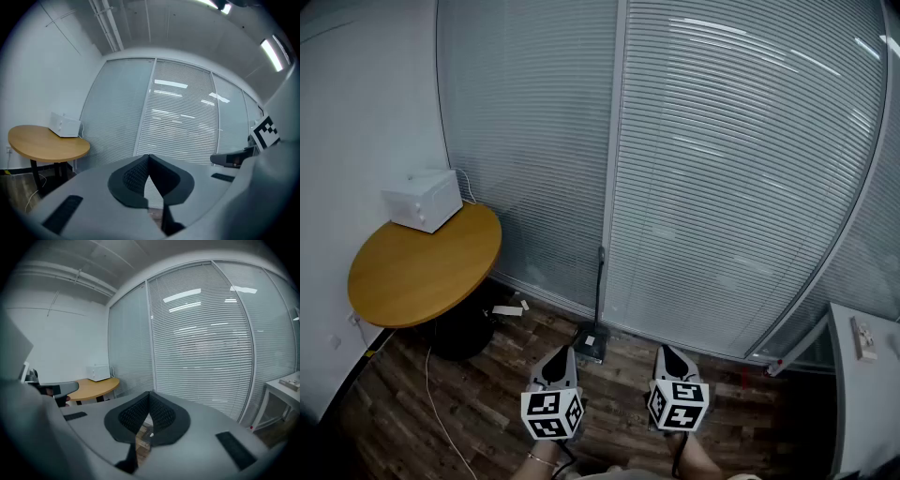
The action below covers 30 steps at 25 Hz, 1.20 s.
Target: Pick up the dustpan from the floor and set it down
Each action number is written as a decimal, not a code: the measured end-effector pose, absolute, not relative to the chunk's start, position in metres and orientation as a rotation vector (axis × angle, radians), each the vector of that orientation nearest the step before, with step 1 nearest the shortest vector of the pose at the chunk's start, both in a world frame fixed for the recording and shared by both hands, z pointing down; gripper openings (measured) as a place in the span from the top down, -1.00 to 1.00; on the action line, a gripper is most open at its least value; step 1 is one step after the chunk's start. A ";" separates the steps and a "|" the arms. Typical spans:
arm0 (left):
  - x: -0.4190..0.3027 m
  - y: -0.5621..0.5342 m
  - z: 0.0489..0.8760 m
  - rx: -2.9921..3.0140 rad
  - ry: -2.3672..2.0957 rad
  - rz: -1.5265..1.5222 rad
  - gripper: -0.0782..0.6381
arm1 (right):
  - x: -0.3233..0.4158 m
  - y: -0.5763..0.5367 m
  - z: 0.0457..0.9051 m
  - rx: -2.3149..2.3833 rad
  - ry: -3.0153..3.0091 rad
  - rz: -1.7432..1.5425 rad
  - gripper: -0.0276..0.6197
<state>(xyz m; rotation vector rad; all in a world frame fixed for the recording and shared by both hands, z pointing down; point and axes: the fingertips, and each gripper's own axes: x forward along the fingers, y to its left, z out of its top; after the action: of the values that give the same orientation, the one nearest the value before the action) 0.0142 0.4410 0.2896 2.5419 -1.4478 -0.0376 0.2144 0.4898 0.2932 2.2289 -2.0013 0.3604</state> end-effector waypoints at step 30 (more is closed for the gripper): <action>-0.048 0.433 0.321 2.508 -1.434 0.015 0.74 | 0.165 0.475 0.317 2.258 -1.939 0.437 0.82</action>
<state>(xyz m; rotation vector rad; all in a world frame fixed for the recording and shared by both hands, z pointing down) -0.0479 0.4329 0.3213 2.5077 -1.4343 0.0152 0.1647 0.4751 0.3167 2.2585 -1.9386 0.4367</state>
